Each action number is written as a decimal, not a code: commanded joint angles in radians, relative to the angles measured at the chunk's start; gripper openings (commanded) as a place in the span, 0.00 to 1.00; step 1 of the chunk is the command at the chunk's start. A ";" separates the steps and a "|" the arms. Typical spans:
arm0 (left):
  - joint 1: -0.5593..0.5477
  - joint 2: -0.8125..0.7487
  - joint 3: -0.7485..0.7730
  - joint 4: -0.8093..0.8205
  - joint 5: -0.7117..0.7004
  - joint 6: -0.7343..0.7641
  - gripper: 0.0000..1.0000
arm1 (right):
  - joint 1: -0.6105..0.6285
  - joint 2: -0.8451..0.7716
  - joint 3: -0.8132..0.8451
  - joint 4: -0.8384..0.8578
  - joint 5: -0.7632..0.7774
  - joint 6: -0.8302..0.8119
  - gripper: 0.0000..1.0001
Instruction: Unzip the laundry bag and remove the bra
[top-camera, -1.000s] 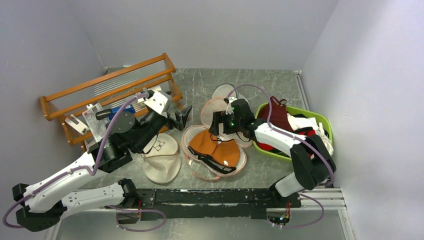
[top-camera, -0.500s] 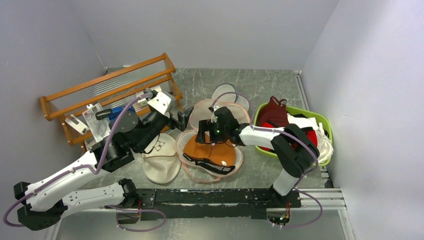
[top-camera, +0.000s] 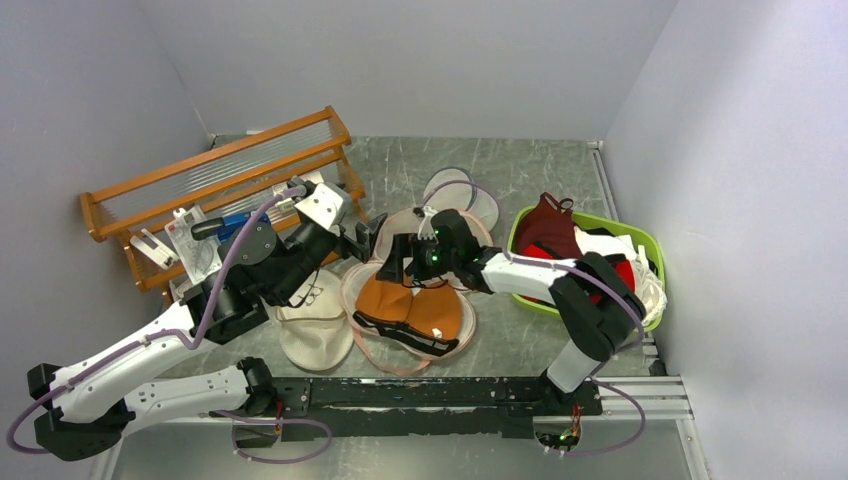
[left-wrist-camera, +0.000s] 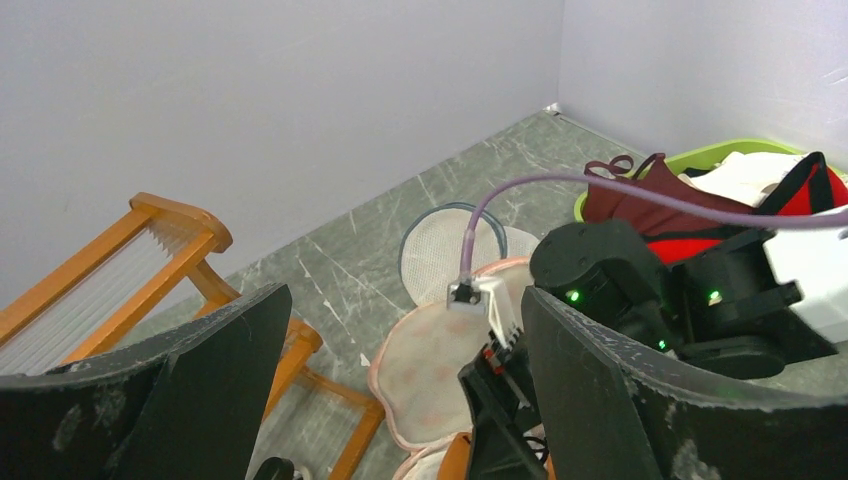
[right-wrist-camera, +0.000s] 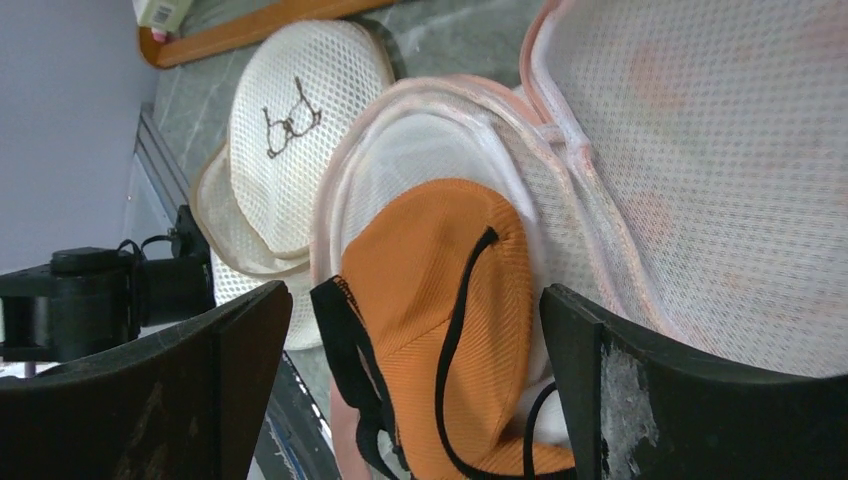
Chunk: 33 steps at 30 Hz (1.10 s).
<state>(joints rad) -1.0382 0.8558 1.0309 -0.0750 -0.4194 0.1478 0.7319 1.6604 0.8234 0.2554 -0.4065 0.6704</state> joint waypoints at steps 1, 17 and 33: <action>-0.008 -0.011 0.018 0.004 -0.012 0.009 0.97 | -0.061 -0.114 0.024 -0.079 0.052 -0.079 0.97; -0.015 -0.006 0.014 0.008 -0.017 0.013 0.97 | -0.325 0.134 0.405 -0.246 0.206 -0.198 0.97; -0.023 0.034 0.017 0.002 -0.007 0.009 0.96 | -0.500 0.498 0.824 -0.467 0.350 -0.349 0.97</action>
<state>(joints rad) -1.0534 0.8875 1.0313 -0.0780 -0.4225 0.1505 0.2646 2.1532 1.5822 -0.1677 -0.0692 0.3698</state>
